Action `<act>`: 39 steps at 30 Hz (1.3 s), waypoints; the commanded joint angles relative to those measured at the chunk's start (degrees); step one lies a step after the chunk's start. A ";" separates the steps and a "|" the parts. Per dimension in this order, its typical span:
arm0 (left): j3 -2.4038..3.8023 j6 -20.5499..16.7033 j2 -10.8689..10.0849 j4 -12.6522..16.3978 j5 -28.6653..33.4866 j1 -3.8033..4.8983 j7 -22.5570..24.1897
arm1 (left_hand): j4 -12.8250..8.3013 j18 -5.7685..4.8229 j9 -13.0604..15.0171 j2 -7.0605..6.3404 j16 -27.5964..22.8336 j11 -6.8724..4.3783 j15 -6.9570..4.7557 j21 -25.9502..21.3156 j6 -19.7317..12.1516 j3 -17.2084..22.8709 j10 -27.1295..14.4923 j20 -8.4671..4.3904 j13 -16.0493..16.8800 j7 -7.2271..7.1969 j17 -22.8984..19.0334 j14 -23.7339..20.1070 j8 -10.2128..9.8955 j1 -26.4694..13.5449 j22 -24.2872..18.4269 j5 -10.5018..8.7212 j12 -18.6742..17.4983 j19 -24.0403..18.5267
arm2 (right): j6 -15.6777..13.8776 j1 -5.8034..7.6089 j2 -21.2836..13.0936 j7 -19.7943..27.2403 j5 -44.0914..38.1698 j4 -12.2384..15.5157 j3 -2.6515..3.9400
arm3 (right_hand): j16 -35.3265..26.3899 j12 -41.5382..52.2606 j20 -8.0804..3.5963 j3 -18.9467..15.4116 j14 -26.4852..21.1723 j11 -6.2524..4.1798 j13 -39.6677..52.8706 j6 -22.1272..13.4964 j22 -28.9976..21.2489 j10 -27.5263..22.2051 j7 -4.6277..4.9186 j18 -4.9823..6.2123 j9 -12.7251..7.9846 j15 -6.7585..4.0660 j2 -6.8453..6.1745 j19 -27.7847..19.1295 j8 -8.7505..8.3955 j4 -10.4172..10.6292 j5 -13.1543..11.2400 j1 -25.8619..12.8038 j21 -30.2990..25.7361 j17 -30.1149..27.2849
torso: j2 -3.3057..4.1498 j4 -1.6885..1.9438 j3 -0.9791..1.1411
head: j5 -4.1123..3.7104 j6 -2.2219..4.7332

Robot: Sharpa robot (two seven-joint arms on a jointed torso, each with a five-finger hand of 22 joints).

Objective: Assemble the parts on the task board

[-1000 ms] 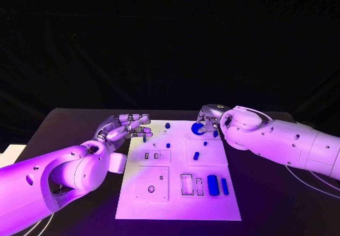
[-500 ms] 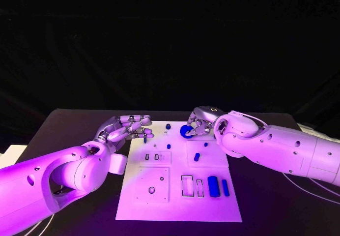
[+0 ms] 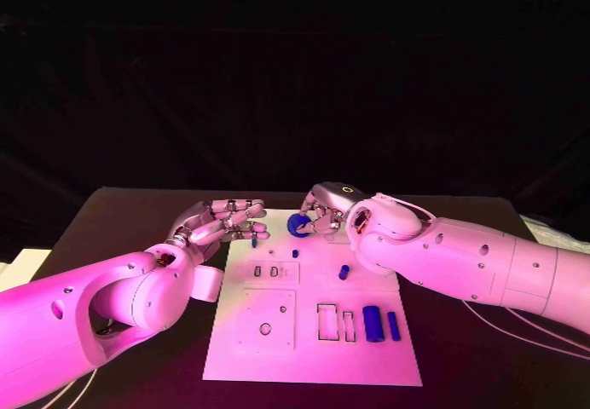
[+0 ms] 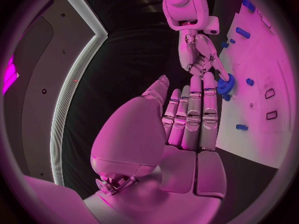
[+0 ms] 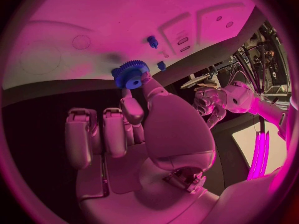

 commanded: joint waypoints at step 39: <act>0.04 1.19 0.10 0.06 0.20 0.06 -0.21 | -0.33 0.84 0.04 0.01 -0.35 -0.09 -0.08 -0.07 -0.06 0.00 0.04 -0.02 0.03 0.01 0.11 -0.35 -0.22 0.49 0.07 -0.36 -0.40 -0.02 | -2.42 -1.16 0.20 2.17 0.48 -0.05 -0.57 | -0.29 -2.92 0.34 0.57 3.05 0.77 -1.56 -1.65 4.67 -1.70 0.70 -0.62 -0.29 0.17 -0.38 -0.34 -1.35 -0.17 1.98 0.68 -0.02 -0.64 | -0.05 -0.30 0.12 | 0.44 -0.31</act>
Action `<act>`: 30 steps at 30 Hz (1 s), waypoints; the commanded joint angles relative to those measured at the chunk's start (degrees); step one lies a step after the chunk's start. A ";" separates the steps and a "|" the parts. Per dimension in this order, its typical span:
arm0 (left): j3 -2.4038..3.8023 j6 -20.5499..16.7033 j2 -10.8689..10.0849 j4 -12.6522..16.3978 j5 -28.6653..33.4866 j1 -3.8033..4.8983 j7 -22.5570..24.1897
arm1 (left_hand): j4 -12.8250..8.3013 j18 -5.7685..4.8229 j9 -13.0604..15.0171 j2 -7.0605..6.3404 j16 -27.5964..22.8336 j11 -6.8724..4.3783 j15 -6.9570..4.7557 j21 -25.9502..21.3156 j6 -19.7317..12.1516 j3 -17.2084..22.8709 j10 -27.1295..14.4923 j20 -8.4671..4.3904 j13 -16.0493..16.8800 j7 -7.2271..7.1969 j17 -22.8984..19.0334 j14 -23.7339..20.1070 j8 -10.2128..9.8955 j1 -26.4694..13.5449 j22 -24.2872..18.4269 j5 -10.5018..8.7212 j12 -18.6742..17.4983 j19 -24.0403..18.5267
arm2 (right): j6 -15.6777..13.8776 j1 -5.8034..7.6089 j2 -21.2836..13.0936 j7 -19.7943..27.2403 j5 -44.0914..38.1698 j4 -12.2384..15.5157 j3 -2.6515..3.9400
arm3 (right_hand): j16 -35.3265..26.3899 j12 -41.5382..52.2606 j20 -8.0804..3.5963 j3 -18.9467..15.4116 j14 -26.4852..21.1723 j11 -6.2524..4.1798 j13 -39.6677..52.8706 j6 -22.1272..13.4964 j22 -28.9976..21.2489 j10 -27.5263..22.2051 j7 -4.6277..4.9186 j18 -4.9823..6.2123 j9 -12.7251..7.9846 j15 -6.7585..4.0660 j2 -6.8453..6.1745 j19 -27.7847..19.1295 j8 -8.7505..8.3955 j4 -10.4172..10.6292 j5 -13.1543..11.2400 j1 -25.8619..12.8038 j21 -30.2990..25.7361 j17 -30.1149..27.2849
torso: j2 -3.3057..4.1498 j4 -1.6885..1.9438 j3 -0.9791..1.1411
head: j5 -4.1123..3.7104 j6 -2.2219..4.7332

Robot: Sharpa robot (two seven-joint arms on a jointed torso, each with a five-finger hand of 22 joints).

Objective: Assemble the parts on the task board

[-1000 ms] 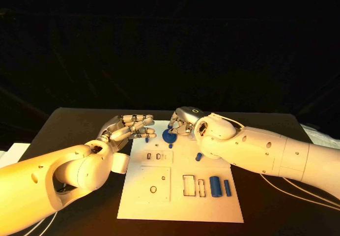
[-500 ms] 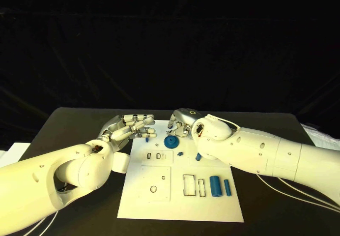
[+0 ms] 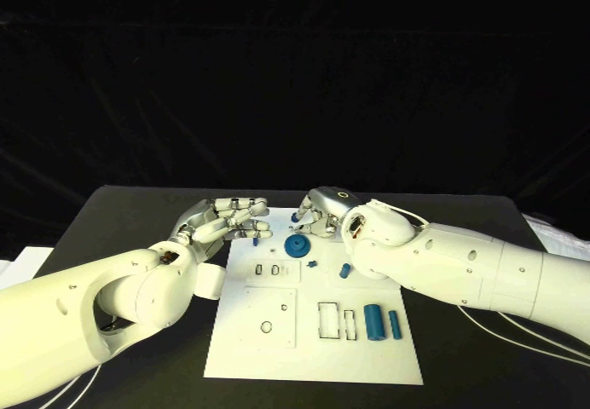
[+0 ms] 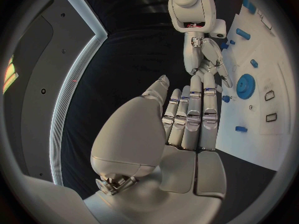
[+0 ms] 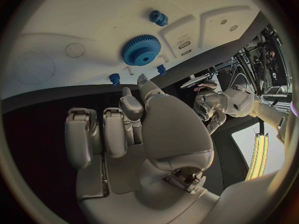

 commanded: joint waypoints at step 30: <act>0.04 1.29 -0.05 -0.04 0.12 0.05 -0.23 | -0.33 0.84 0.04 0.02 -0.35 -0.08 -0.08 -0.08 -0.06 0.00 0.04 -0.02 0.04 0.01 0.05 -0.35 -0.22 0.49 0.09 -0.36 -0.19 -0.02 | 10.81 0.16 -0.46 0.42 0.49 1.85 0.07 | -0.20 -2.85 1.02 -4.58 3.08 1.14 -1.27 -5.31 3.82 -2.27 1.07 -0.42 -0.39 1.11 -3.04 -0.82 -0.82 1.31 3.78 -1.43 -0.55 0.53 | 0.01 -0.11 0.03 | -0.15 -0.23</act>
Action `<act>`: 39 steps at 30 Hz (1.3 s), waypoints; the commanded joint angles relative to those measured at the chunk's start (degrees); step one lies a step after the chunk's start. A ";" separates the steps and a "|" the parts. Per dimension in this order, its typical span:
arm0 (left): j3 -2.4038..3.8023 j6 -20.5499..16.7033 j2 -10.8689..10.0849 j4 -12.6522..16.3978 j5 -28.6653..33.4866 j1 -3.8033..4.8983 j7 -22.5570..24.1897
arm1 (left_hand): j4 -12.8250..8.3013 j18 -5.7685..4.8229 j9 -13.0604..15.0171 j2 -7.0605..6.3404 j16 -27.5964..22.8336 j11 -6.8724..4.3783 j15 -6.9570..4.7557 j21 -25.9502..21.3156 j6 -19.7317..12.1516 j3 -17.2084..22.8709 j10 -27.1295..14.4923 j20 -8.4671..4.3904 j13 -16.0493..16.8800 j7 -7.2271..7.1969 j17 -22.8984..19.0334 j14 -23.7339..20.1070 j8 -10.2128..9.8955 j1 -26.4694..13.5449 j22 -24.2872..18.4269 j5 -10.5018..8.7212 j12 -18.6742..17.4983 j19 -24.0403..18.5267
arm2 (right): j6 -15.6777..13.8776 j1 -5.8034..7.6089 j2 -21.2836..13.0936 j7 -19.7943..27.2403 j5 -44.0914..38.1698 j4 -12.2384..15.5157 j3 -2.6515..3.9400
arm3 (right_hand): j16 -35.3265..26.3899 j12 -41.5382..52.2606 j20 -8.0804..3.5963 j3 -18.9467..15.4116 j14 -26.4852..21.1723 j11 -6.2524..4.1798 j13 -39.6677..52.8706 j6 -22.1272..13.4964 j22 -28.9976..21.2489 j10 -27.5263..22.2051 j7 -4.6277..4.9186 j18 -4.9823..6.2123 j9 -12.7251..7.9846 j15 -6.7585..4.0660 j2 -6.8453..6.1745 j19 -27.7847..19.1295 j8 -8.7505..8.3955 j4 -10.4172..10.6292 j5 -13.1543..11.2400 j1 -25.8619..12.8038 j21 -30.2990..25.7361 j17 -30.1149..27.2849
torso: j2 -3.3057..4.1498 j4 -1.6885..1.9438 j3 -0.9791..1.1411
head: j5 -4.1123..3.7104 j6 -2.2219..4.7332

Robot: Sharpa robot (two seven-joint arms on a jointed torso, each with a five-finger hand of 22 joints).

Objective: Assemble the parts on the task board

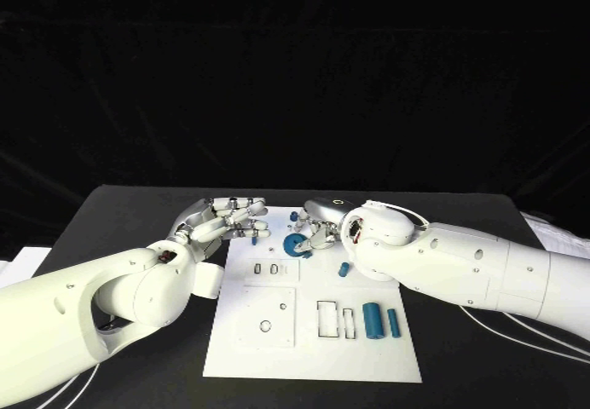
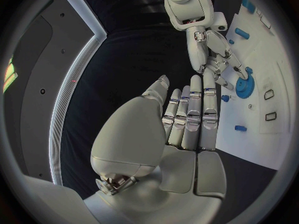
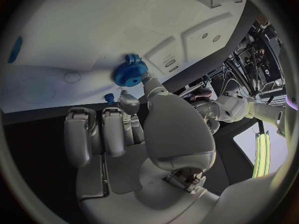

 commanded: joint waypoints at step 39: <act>0.04 1.34 0.06 0.10 0.11 0.06 -0.15 | -0.46 0.79 0.03 -0.01 -0.51 -0.04 -0.04 -0.08 -0.07 0.08 0.02 -0.02 0.03 0.06 0.19 -0.41 -0.30 0.39 0.10 -0.39 -0.25 -0.08 | -3.85 -0.38 1.40 -1.31 -4.57 -0.98 -0.29 | 1.19 6.08 -0.61 5.19 3.51 -1.53 5.56 5.73 5.92 3.45 -1.52 -0.88 1.03 -0.87 5.44 1.34 2.09 -2.85 -4.49 6.10 0.77 2.04 | 0.01 -0.07 0.06 | 0.21 -0.51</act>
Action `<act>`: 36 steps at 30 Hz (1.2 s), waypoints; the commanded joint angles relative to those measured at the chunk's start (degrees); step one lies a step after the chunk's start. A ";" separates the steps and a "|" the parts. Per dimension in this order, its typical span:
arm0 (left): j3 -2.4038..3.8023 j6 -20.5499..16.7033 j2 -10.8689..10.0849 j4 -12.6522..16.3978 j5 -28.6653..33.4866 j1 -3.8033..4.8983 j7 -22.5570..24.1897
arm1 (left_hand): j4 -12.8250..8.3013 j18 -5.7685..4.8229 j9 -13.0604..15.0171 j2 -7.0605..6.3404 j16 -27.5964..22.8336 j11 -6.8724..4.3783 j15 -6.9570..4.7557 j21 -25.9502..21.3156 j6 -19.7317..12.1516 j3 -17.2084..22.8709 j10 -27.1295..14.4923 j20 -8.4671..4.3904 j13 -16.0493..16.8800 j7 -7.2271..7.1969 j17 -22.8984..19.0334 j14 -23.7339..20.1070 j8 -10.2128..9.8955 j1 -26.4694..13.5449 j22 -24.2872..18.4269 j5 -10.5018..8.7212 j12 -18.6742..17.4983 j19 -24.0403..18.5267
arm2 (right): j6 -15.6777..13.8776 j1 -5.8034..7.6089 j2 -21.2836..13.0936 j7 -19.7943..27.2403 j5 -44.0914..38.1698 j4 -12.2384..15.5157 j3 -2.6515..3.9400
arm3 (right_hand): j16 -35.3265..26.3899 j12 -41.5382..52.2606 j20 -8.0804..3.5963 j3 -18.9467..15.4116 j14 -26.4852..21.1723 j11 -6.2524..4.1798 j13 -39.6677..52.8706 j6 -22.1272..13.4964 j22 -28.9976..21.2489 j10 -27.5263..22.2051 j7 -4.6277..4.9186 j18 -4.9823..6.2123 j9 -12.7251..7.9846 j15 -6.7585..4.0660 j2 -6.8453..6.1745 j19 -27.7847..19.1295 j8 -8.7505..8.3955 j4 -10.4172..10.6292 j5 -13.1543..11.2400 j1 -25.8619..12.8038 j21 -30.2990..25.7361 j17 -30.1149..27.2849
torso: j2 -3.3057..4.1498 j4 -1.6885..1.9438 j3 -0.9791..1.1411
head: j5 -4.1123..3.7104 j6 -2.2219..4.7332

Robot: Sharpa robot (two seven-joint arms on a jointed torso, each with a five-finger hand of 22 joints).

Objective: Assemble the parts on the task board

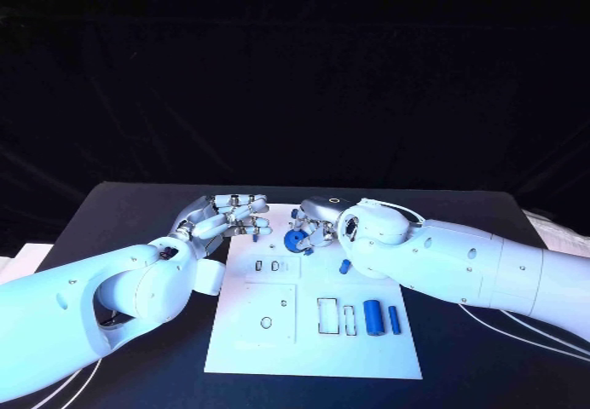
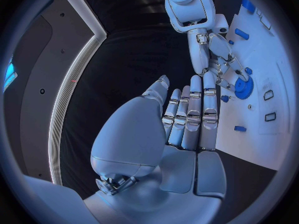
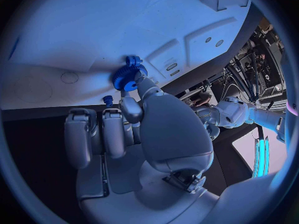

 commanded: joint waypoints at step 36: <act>0.04 1.15 -0.05 0.19 0.09 0.06 -0.02 | -0.33 0.78 0.03 -0.02 -0.23 -0.03 -0.02 -0.09 -0.08 -0.06 0.01 -0.01 0.03 0.08 0.11 -0.42 -0.33 0.32 0.07 -0.40 -0.27 -0.10 | -9.26 -0.16 1.66 -1.11 -0.42 -2.35 0.00 | 0.43 1.24 -0.43 -1.41 3.53 -0.15 1.54 1.59 6.28 1.35 -0.63 -0.95 0.19 -0.57 -1.87 0.69 -0.13 3.33 4.68 -5.67 0.50 1.66 | 0.01 0.13 -0.06 | 0.02 -0.18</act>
